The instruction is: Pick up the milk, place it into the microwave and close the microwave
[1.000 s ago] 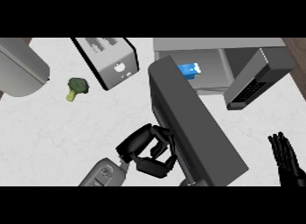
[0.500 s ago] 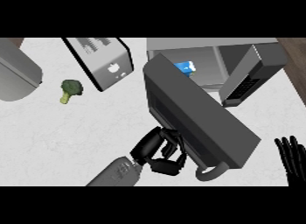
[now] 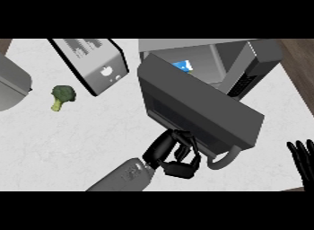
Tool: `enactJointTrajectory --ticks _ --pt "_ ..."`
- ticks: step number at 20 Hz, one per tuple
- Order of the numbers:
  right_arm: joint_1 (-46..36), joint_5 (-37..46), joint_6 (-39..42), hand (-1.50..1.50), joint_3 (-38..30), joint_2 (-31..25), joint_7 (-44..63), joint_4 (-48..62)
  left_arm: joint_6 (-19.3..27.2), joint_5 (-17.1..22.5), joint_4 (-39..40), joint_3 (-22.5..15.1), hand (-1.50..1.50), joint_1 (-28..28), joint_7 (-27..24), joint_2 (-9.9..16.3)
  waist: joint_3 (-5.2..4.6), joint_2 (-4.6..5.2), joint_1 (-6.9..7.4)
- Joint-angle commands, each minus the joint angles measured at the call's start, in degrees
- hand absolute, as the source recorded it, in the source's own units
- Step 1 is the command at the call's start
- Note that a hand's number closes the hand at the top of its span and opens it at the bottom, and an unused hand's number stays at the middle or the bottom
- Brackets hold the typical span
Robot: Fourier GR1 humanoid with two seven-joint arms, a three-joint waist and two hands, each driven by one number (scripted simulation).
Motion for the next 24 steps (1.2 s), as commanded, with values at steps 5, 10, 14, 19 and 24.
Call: enactJointTrajectory --ticks 5,10,14,19,24 --pt "-1.4 -1.2 2.6 -1.5 -0.1 -3.6 3.1 -4.6 8.2 10.3 -3.0 -1.6 1.5 -4.2 -1.7 -0.4 -0.12 0.79 -3.31" --pt "-2.5 -2.8 2.3 -1.5 -0.8 -4.4 6.0 -6.6 16.4 15.6 -3.8 -0.2 1.5 -7.5 -1.1 -0.4 -0.03 0.66 -3.69" --pt "-5.3 -5.2 2.3 -1.5 -3.5 -6.6 7.8 -7.7 18.7 18.6 -1.5 -0.2 -1.5 -10.1 -1.3 -0.4 -0.01 1.22 -4.73" --pt "-7.7 -3.1 1.8 -1.5 -6.3 -9.8 7.8 -8.4 21.8 22.5 0.7 0.0 -1.5 -14.0 1.5 -0.4 0.1 1.78 -7.1" --pt "-11.8 4.4 -2.7 1.5 -12.5 -15.1 7.1 -11.5 24.3 27.1 1.7 4.2 -1.5 -16.0 0.7 -0.4 -0.19 2.21 -7.76"
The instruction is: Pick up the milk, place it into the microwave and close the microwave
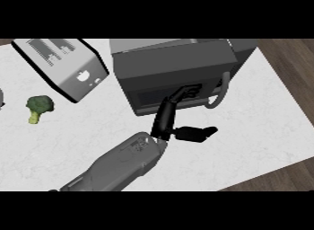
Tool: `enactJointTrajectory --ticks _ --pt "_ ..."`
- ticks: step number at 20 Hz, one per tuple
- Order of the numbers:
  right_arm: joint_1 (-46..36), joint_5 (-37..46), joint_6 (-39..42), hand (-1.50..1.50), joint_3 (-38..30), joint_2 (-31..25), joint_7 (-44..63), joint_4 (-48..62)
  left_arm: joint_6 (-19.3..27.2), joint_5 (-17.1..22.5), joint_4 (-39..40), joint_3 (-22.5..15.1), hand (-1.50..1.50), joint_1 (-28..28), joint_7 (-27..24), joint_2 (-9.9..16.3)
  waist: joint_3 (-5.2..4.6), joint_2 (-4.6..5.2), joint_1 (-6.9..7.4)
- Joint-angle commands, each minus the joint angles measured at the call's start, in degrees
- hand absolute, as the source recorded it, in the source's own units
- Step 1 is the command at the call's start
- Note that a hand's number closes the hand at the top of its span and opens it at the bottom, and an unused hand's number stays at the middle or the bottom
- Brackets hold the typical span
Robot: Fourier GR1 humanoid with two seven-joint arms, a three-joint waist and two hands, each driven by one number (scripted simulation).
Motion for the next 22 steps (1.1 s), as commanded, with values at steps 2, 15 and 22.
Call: enactJointTrajectory --ticks 2,15,22 --pt "-3.3 4.0 -2.1 1.5 -3.1 -3.6 0.1 -1.3 2.5 4.8 1.0 3.9 -1.5 -3.3 -1.4 0.0 -0.09 0.89 -0.94" --pt "-9.5 4.7 -3.1 1.5 -4.1 -6.2 1.5 0.8 4.4 11.3 3.0 3.1 -1.5 -5.8 -4.6 0.0 0.2 1.99 -1.07" --pt "-11.6 5.3 -3.3 1.5 -3.4 -6.8 2.0 2.0 4.6 13.4 4.1 2.6 -1.5 -5.7 -7.7 0.0 0.23 2.58 -1.36"
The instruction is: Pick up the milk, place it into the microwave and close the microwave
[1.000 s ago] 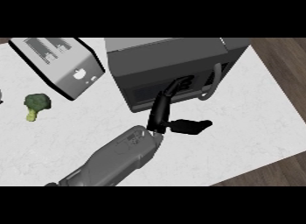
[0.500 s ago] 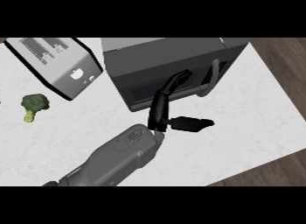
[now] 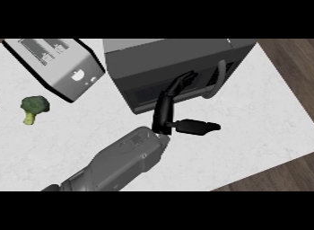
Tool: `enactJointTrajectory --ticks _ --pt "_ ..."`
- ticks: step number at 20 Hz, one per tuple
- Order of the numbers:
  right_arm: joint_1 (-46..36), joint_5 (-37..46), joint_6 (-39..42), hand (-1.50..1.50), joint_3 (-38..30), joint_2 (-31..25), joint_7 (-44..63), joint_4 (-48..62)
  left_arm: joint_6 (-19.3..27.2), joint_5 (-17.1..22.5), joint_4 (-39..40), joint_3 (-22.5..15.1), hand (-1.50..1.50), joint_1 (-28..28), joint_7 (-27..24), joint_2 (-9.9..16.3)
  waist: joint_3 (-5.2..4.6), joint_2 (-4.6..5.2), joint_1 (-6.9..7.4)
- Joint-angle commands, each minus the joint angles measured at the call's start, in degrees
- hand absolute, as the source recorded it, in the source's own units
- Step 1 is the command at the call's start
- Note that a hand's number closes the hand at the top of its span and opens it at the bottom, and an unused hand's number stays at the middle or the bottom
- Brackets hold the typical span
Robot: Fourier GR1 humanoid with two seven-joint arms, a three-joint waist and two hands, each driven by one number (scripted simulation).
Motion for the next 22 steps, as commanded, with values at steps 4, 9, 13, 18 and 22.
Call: enactJointTrajectory --ticks 4,9,13,18,22 --pt "-1.6 -11.3 2.8 -1.5 4.5 6.9 2.0 5.2 0.2 2.0 3.2 1.3 -1.5 -3.3 -1.1 0.0 0.51 1.23 1.05" --pt "-2.2 -15.2 4.9 -1.5 4.6 6.5 4.2 7.9 0.1 3.8 4.7 1.7 -1.5 -4.3 -2.1 0.0 0.23 0.9 0.06" --pt "-3.3 -17.9 6.5 -1.5 4.6 5.9 5.1 9.9 0.4 4.9 5.0 1.6 -1.5 -4.8 -2.7 0.0 0.24 0.88 -0.79" --pt "-5.1 -20.6 8.0 -1.5 3.3 4.1 6.1 12.9 -0.4 6.2 5.5 1.8 -1.5 -4.9 -4.1 0.0 0.24 1.06 -0.66" --pt "-7.2 -22.8 8.8 -1.5 2.5 3.2 6.7 14.7 -0.6 7.1 5.7 1.2 -1.5 -5.1 -4.5 0.0 0.24 1.22 -1.02"
